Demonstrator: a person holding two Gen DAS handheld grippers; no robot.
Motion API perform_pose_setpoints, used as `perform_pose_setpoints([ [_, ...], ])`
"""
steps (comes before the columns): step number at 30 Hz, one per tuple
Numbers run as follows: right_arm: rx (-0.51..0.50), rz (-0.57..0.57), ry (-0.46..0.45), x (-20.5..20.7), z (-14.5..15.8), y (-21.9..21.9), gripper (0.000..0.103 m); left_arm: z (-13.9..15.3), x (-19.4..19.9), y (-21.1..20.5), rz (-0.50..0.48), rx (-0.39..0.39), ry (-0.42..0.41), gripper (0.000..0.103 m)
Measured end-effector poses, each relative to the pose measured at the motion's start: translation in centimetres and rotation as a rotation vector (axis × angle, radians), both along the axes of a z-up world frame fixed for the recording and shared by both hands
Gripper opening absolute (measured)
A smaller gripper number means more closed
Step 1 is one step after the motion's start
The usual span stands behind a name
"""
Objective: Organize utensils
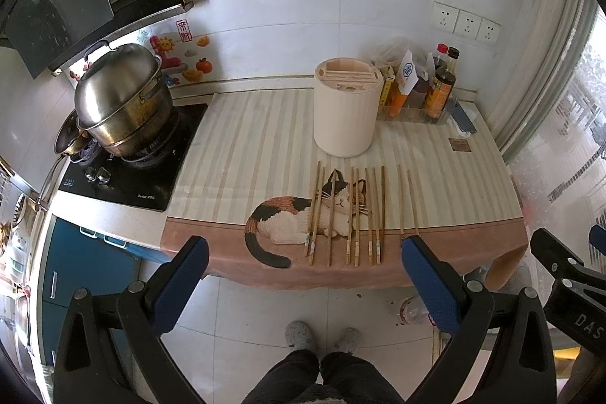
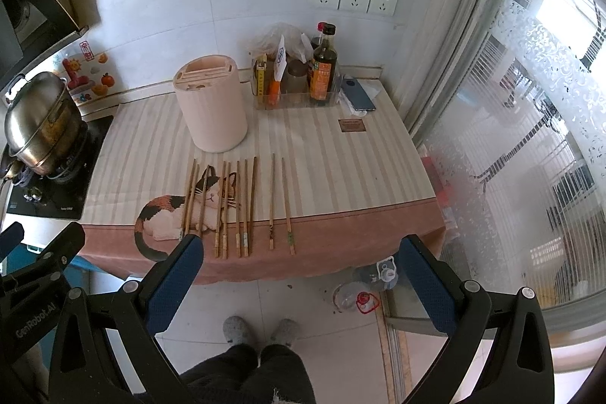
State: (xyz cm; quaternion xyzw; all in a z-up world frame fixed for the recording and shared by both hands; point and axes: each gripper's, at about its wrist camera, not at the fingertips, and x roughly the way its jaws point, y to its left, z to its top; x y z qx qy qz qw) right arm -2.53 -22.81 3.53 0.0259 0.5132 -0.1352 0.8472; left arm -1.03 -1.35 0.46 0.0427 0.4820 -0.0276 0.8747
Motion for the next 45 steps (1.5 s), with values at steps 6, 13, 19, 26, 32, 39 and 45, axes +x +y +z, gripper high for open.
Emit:
perform_pose_setpoints([
  [6, 0.0, 0.002, -0.004, -0.1, 0.2, 0.1, 0.103, 0.0, 0.0, -0.4, -0.001, -0.001, 0.0, 0.103],
  [13, -0.002, 0.001, -0.008, -0.1, 0.6, 0.5, 0.103, 0.3, 0.0, -0.7, 0.001, -0.003, -0.002, 0.103],
  [19, -0.001, 0.003, -0.012, -0.3, 0.6, 0.5, 0.103, 0.3, 0.0, -0.8, 0.002, -0.004, -0.003, 0.103],
  [26, -0.004, 0.006, -0.014, -0.1, 0.8, 0.5, 0.103, 0.7, 0.1, -0.9, 0.002, -0.008, -0.006, 0.103],
  [32, -0.005, 0.005, -0.013, -0.2, 0.8, 0.6, 0.103, 1.1, 0.6, -1.0, 0.003, -0.014, 0.0, 0.103],
  [39, -0.006, 0.008, -0.008, 0.2, 0.7, 0.6, 0.103, 1.0, 1.0, -0.9, 0.001, -0.02, -0.003, 0.103],
  [45, -0.006, 0.003, -0.004, 0.4, 0.5, 0.7, 0.103, 0.3, 2.4, -0.2, -0.006, -0.036, 0.0, 0.103],
])
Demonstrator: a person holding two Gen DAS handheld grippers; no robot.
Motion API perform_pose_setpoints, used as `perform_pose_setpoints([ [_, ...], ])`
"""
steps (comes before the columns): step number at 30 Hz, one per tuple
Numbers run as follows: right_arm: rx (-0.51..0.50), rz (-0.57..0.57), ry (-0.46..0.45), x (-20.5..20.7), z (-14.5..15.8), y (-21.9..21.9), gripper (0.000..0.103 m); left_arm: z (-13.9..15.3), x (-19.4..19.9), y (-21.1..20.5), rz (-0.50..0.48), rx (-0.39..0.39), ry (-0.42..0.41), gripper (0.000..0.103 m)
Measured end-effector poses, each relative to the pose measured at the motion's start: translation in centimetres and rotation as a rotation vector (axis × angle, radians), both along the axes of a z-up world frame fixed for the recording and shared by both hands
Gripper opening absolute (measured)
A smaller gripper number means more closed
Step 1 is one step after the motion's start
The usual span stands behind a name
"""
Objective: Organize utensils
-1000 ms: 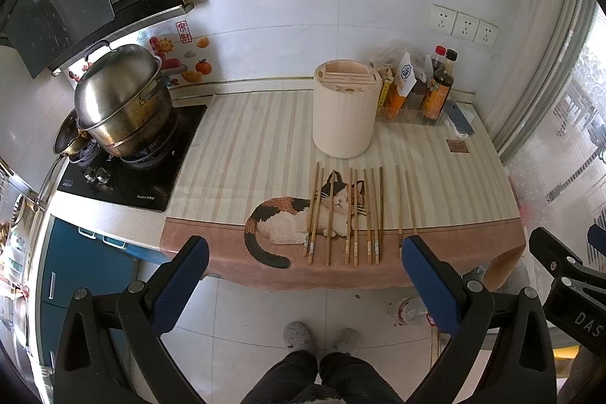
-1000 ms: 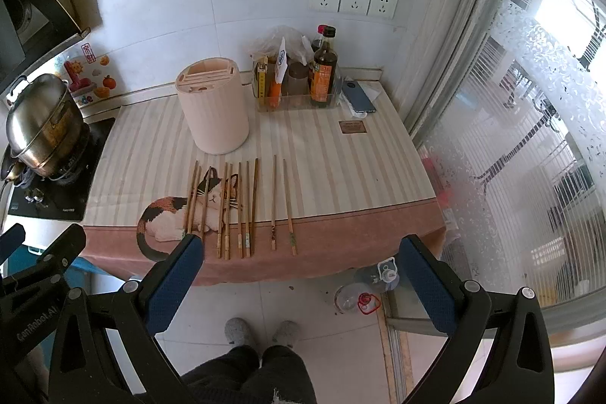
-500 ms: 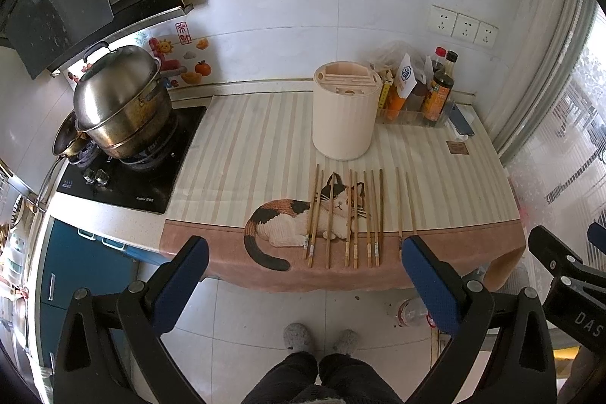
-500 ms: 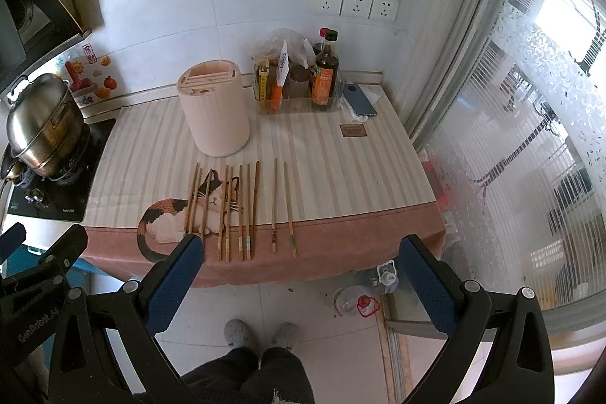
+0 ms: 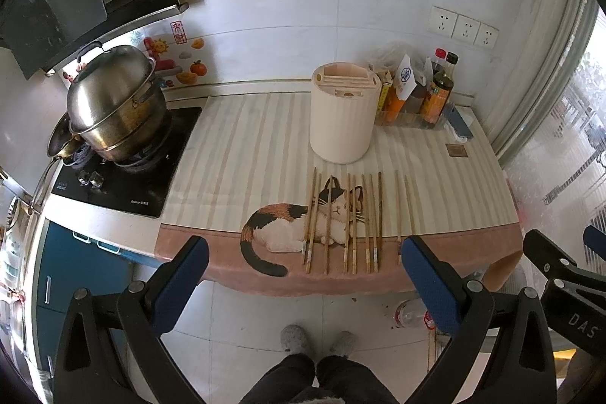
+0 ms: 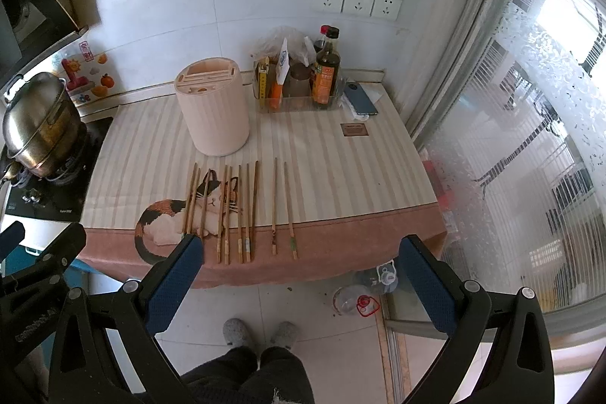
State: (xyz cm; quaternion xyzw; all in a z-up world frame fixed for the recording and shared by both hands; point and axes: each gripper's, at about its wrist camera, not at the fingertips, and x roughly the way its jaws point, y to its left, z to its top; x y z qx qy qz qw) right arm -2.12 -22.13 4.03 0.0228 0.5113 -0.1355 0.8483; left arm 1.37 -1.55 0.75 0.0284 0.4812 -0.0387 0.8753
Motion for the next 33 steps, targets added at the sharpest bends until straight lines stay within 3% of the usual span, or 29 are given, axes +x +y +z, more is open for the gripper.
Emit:
perform_pose_setpoints([
  [5, -0.002, -0.02, 0.009, 0.6, -0.6, 0.3, 0.103, -0.9, 1.1, 0.7, -0.023, -0.014, -0.004, 0.103],
  [9, 0.023, -0.07, -0.016, 1.5, -1.7, 0.3, 0.103, -1.8, 3.1, 1.5, -0.043, -0.012, -0.091, 0.103],
  [12, 0.042, -0.114, -0.07, 2.3, -3.3, -0.4, 0.103, -3.8, 6.0, 2.3, -0.031, 0.027, -0.129, 0.103],
  [16, 0.031, -0.194, -0.041, 4.5, -7.2, -2.5, 0.103, -7.5, 9.8, 3.3, -0.008, 0.063, -0.102, 0.103],
  [20, 0.055, -0.239, 0.049, 7.5, -12.9, -5.7, 0.099, -13.6, 14.0, 3.6, 0.013, 0.118, 0.008, 0.103],
  [22, 0.089, -0.239, 0.104, 8.9, -16.0, -7.2, 0.084, -17.1, 15.7, 3.6, 0.022, 0.122, 0.097, 0.103],
  [25, 0.161, -0.209, 0.19, 11.2, -21.1, -9.0, 0.065, -22.4, 17.9, 3.4, 0.025, 0.107, 0.239, 0.086],
  [27, 0.187, -0.182, 0.245, 12.6, -24.2, -9.6, 0.057, -25.9, 19.1, 2.9, 0.026, 0.098, 0.327, 0.068],
  [28, 0.198, -0.165, 0.271, 13.2, -25.8, -9.8, 0.054, -27.3, 19.3, 2.4, 0.026, 0.098, 0.36, 0.065],
  [30, 0.208, -0.144, 0.313, 14.6, -28.1, -10.2, 0.051, -29.8, 20.1, 1.5, 0.023, 0.099, 0.419, 0.046],
  [33, 0.23, -0.12, 0.383, 16.4, -31.5, -10.9, 0.051, -32.8, 21.2, 0.6, 0.026, 0.071, 0.497, 0.043],
])
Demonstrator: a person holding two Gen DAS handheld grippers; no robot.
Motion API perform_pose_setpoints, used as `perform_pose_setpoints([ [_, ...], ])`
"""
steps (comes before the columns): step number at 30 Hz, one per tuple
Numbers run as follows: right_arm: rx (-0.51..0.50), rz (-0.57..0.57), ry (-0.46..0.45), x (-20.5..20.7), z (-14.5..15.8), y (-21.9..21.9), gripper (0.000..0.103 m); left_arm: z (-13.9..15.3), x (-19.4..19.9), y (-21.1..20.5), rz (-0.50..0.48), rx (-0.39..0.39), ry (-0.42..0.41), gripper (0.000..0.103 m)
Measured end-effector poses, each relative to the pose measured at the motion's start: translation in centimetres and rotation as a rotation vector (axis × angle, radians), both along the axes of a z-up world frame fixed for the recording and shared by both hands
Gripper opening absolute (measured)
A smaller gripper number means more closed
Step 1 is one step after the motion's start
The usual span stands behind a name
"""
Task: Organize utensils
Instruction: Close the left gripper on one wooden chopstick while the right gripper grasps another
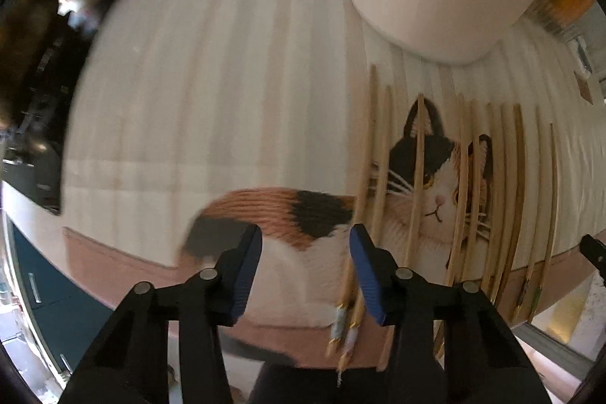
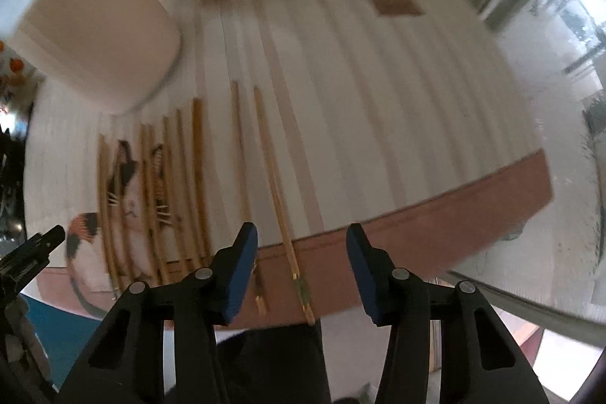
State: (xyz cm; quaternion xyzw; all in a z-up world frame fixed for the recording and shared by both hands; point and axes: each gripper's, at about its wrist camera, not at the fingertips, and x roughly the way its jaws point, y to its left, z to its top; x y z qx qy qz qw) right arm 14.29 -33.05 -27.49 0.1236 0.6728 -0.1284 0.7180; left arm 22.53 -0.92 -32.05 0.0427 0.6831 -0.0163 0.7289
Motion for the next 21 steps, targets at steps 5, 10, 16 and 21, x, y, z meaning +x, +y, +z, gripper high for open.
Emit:
perform_pose_setpoints([
  [5, 0.028, 0.03, 0.069, 2.5, -3.7, -1.3, 0.051, -2.4, 1.1, -1.4, -0.02, -0.007, 0.038, 0.038],
  [10, 0.044, 0.073, 0.106, 4.1, -5.7, -1.3, 0.051, -2.9, 1.3, -2.3, -0.031, -0.038, 0.033, 0.006],
  [16, 0.056, 0.118, 0.129, 5.3, -7.5, -0.2, 0.037, -2.9, 1.3, 0.1, 0.063, -0.045, 0.032, 0.005],
  [21, 0.016, 0.111, 0.146, 5.2, -8.6, 0.8, 0.007, -3.4, 0.6, 3.6, 0.126, -0.108, 0.069, 0.005],
])
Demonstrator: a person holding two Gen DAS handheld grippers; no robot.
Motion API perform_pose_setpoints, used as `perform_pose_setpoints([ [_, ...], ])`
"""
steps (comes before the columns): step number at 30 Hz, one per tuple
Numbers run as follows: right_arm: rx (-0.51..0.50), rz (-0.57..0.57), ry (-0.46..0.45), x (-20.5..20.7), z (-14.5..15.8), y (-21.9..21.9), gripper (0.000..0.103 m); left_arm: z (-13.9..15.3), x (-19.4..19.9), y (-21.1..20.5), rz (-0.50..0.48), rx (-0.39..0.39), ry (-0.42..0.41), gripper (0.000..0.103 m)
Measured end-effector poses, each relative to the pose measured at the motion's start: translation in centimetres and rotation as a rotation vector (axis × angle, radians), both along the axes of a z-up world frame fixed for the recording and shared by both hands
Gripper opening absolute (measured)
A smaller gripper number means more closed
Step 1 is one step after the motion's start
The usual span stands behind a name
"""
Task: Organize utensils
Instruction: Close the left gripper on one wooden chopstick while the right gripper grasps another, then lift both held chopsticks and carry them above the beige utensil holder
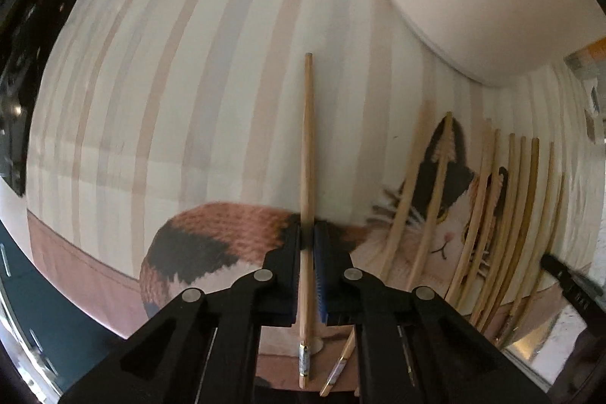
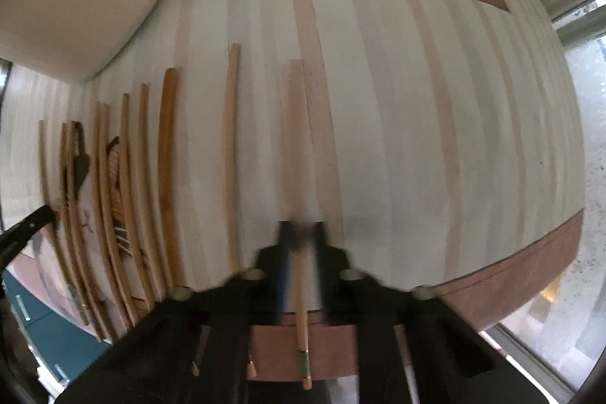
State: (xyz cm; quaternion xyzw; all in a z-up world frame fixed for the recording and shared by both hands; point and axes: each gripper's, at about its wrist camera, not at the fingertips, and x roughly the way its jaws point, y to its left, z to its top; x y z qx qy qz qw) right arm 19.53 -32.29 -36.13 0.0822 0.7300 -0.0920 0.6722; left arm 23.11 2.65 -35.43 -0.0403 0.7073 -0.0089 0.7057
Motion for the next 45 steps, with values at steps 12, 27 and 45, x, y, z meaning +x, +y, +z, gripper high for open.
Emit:
perform_pose_setpoints([
  [12, -0.038, 0.01, 0.061, 0.2, -3.2, 5.5, 0.008, 0.3, -0.1, 0.0, -0.104, 0.013, 0.002, 0.01],
  [27, -0.068, -0.012, 0.014, 1.2, -2.8, 7.4, 0.007, 1.5, -0.7, -4.8, -0.122, 0.121, -0.1, 0.004],
  [45, -0.079, -0.099, -0.396, 0.7, 12.9, 4.8, 0.007, 17.6, 1.6, -3.2, -0.02, 0.128, -0.434, 0.004],
])
